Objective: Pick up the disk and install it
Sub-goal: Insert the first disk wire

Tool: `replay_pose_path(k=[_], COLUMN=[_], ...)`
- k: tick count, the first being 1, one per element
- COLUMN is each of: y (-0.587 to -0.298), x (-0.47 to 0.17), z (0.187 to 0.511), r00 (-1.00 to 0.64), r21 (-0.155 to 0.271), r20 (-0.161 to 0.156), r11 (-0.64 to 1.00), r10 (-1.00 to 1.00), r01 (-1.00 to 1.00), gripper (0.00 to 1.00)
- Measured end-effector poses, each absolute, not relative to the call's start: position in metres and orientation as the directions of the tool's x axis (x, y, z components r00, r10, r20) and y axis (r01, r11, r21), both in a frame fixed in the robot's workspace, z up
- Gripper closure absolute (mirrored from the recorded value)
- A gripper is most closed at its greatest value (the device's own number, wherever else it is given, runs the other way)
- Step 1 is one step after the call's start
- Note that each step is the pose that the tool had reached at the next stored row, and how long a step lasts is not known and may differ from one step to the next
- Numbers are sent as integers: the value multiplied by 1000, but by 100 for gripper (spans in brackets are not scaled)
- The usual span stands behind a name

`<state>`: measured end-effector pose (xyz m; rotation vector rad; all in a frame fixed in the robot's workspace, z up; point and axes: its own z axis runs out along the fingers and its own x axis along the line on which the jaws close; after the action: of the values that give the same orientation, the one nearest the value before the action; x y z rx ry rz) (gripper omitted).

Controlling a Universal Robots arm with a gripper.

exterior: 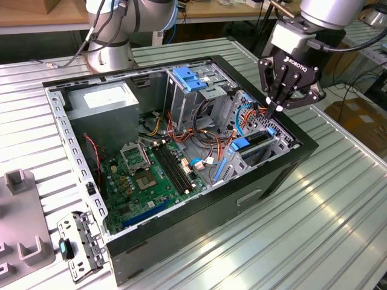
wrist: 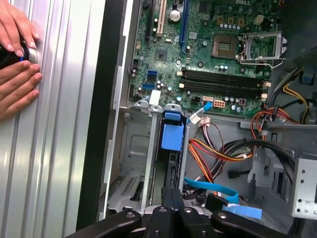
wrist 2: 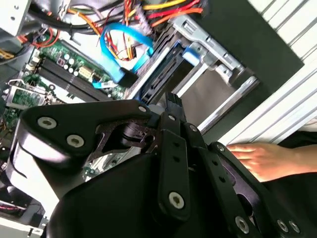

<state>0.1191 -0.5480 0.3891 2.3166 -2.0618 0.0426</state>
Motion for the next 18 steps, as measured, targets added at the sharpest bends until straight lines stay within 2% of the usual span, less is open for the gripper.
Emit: replay_pose_path(k=[7,18], y=[-545,-545], x=[135,135], z=[389,389], r00=[137,410], r21=[13,13], r20=[47,47], r11=[-137,-410], r10=[-989,-911], r01=[-991,-912], gripper=[89,89])
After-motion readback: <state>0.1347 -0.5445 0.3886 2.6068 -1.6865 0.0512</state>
